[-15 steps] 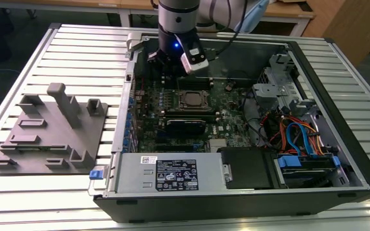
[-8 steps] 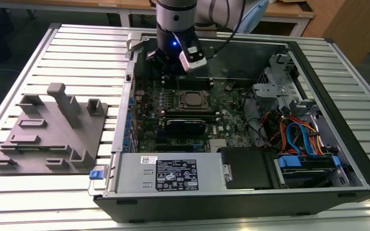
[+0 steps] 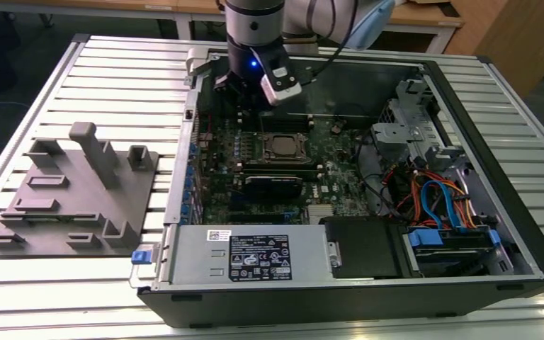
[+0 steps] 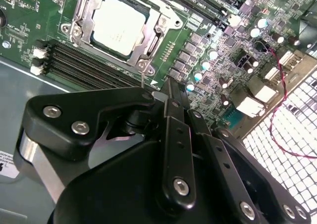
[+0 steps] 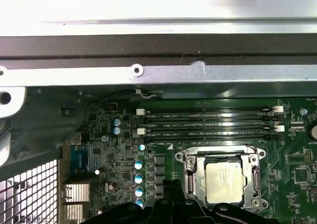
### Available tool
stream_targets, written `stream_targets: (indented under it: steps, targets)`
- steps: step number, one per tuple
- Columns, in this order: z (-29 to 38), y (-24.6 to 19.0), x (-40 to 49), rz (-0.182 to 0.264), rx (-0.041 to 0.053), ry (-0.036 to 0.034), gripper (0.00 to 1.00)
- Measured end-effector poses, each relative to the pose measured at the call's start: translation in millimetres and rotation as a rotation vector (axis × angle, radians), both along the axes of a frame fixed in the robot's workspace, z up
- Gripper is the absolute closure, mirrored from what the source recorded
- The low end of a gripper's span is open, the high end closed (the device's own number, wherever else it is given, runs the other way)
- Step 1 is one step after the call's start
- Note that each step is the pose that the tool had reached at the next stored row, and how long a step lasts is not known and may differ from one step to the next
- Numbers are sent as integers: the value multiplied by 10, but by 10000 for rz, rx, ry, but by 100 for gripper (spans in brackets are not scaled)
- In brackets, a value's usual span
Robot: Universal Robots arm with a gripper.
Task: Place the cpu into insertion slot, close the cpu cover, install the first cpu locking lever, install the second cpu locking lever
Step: 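Install the first cpu locking lever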
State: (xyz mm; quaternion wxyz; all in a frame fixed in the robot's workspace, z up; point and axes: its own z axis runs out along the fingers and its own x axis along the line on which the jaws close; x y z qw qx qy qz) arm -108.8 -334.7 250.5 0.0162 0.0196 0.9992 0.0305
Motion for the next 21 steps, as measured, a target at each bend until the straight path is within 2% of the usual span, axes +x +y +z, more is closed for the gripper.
stream_targets:
  steps: [17, 21]
  targets:
    - [0, 26, -23, 0, -1, -1, 90]
    - [0, 61, -30, 8, -1, -1, 90]
